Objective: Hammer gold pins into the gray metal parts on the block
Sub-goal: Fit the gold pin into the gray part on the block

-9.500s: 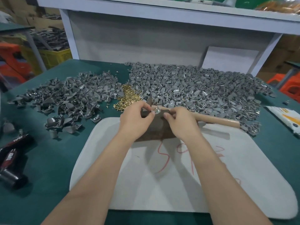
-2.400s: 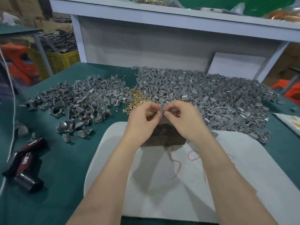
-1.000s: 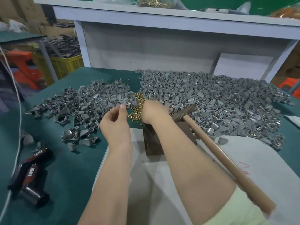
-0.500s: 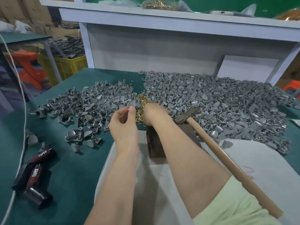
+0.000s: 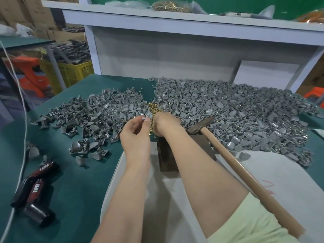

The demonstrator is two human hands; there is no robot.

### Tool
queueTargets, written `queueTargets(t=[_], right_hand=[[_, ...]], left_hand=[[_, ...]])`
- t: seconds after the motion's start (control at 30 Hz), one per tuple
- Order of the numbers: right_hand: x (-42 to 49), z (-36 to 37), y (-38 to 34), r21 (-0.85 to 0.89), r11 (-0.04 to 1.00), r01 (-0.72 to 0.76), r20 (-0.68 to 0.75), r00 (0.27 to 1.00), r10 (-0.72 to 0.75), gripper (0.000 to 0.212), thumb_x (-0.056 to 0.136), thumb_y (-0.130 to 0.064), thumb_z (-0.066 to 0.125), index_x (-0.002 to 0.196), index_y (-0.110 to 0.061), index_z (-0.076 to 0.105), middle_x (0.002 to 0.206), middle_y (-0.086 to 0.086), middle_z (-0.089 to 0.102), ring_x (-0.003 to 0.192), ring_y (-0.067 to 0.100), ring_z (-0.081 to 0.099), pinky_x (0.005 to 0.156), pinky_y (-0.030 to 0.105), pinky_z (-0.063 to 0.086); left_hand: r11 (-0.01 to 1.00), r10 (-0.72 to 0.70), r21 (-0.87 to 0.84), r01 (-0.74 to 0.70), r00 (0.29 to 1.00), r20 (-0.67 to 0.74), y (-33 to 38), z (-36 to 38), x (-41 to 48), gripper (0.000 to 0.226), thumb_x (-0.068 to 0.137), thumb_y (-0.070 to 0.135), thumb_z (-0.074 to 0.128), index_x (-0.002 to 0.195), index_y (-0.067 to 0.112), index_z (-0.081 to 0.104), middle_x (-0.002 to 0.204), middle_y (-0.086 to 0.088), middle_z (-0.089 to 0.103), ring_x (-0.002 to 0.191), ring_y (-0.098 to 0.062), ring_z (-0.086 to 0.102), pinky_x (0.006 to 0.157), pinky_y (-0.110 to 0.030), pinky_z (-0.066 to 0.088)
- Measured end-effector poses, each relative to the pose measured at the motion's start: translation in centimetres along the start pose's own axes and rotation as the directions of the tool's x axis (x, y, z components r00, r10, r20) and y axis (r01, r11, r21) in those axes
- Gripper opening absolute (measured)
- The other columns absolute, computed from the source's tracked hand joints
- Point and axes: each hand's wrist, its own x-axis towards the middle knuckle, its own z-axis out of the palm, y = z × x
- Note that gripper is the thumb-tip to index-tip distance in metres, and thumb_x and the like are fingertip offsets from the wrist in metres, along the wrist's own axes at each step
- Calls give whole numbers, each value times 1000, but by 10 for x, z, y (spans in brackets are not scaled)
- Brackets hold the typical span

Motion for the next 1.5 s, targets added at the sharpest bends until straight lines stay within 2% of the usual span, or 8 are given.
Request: queueTargets(t=[0.27,0.5,0.67,0.8,1.0,1.13,1.33,1.5], right_hand=[[3,1,-1,-13,998,-54,24,998,55,39,79,-7,62,117,-7,56,116,12,57,103,32,57,71,39,37],[-1,0,2,1,1000,-5,-27,1000,5,30,82,-6,58,112,-5,58,115,13,59,103,32,58,73,37,41],[-21,-25,33,314,949,7,-135,990,38,17,91,-7,55,102,-1,66,99,11,67,74,18,61,73,32,53],[-70,-44,77,670,743,5,-141,983,120,18,96,-12,50,98,-6,66,80,6,65,68,17,61,68,28,54],[-111,-23,100,780,614,124,-275,948,158,12,93,-2,51,98,-7,61,75,-1,62,64,11,57,63,21,51],[-116,-13,92,741,611,279,-431,895,113,16,91,-6,56,96,-21,59,93,-2,65,91,14,60,86,26,48],[-118,-14,83,910,287,301,-343,933,108,22,93,-2,52,86,-21,60,80,0,63,60,-2,59,56,14,47],[-118,-12,83,941,213,264,-300,942,154,21,90,-1,55,86,-21,61,81,2,63,66,5,58,63,22,49]], left_hand=[[999,-10,30,11,999,-31,4,-1,-3,10,91,19,62,83,26,61,83,11,64,68,9,58,64,-7,45],[999,-23,46,25,999,-49,4,-2,-4,9,91,19,62,83,25,61,84,8,65,73,3,58,69,-12,45],[966,66,235,-105,983,170,5,1,-7,14,89,17,63,80,28,62,83,9,66,79,-3,60,71,-12,44],[781,112,485,-393,852,511,4,8,-22,14,86,21,66,78,31,61,91,7,66,88,-9,61,83,-21,44],[419,11,723,-550,799,602,0,15,-33,7,85,41,64,92,38,63,99,16,44,115,-19,43,86,-31,20],[517,99,655,-551,799,593,7,14,-32,23,83,41,66,105,37,65,111,14,56,116,-16,47,99,-34,29],[618,231,506,-602,754,615,14,18,-40,9,85,18,65,93,22,69,97,6,65,100,-20,57,94,-47,42],[625,283,481,-615,753,594,12,20,-43,5,83,16,67,87,18,68,90,3,64,91,-19,58,89,-46,45]])
